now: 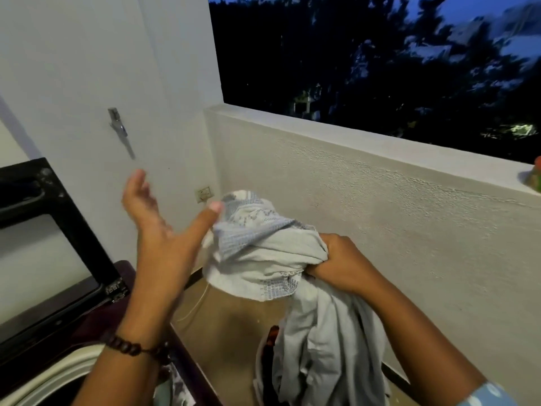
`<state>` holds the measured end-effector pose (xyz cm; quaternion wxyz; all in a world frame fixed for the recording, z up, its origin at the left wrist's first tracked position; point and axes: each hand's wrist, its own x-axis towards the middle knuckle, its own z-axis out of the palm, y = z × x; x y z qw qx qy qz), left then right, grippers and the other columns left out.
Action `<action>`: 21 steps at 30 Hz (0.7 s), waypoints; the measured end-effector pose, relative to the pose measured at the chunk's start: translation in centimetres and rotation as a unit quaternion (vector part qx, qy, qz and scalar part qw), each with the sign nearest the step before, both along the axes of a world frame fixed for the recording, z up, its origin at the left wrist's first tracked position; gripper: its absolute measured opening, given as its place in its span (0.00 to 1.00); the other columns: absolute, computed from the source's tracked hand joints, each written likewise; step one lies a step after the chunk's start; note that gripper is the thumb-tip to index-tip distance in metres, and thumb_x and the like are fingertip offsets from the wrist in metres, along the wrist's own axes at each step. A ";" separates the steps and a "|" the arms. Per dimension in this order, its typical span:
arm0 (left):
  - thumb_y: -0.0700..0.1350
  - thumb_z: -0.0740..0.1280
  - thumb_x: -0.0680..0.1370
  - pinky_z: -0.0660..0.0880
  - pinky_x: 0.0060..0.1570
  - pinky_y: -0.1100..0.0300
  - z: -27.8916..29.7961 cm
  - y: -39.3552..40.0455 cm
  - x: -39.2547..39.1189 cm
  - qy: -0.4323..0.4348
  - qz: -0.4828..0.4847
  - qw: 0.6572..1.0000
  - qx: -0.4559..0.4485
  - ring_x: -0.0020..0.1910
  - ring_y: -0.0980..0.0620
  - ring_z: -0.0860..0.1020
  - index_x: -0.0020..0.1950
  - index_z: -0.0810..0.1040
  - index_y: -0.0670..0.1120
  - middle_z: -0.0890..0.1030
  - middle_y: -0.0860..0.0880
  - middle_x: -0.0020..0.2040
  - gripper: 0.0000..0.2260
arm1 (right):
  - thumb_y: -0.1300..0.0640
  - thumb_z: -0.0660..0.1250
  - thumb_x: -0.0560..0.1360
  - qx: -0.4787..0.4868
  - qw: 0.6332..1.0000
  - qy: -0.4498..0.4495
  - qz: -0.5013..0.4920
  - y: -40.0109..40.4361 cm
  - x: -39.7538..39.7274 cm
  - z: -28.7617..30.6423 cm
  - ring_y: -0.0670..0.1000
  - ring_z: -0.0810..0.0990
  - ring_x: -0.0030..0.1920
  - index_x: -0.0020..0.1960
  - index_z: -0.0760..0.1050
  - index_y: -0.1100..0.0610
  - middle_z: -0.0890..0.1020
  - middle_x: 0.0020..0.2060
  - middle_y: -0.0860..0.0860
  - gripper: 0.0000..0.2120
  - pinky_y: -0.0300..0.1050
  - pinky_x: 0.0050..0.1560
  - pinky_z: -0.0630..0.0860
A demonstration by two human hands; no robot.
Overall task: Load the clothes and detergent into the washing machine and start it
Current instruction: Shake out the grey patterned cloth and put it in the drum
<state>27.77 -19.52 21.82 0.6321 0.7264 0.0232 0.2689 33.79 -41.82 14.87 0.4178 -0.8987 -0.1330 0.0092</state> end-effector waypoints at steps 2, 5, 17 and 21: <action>0.62 0.76 0.61 0.51 0.75 0.57 1.0 -1.9 -1.1 -0.021 -0.092 0.975 0.201 0.77 0.61 0.48 0.75 0.44 0.64 0.48 0.58 0.79 0.52 | 0.62 0.71 0.67 -0.049 0.998 0.006 0.046 0.5 0.1 1.4 0.51 0.82 0.41 0.43 0.80 0.55 0.84 0.39 0.51 0.06 0.46 0.41 0.77; 0.67 0.74 0.61 0.34 0.73 0.37 -0.2 -5.1 -0.6 0.053 -0.177 0.827 0.532 0.75 0.57 0.30 0.71 0.25 0.65 0.35 0.57 0.78 0.61 | 0.61 0.70 0.67 -0.123 0.982 -0.002 0.141 1.8 -0.1 3.4 0.54 0.82 0.41 0.40 0.77 0.51 0.83 0.39 0.53 0.07 0.53 0.43 0.79; 0.36 0.74 0.65 0.80 0.41 0.51 -0.9 -5.3 4.0 0.126 -0.247 0.923 0.267 0.39 0.47 0.82 0.67 0.65 0.62 0.83 0.47 0.47 0.37 | 0.60 0.77 0.67 0.127 0.965 0.081 0.214 -2.9 2.1 4.0 0.45 0.81 0.45 0.63 0.63 0.45 0.80 0.52 0.51 0.33 0.44 0.47 0.79; 0.34 0.69 0.66 0.79 0.46 0.56 -0.6 -5.4 5.1 0.048 -0.221 0.972 0.057 0.47 0.49 0.82 0.60 0.74 0.54 0.82 0.50 0.51 0.26 | 0.50 0.81 0.60 0.218 0.952 0.102 0.190 -4.2 2.4 1.5 0.34 0.76 0.60 0.67 0.56 0.30 0.70 0.64 0.36 0.47 0.34 0.56 0.75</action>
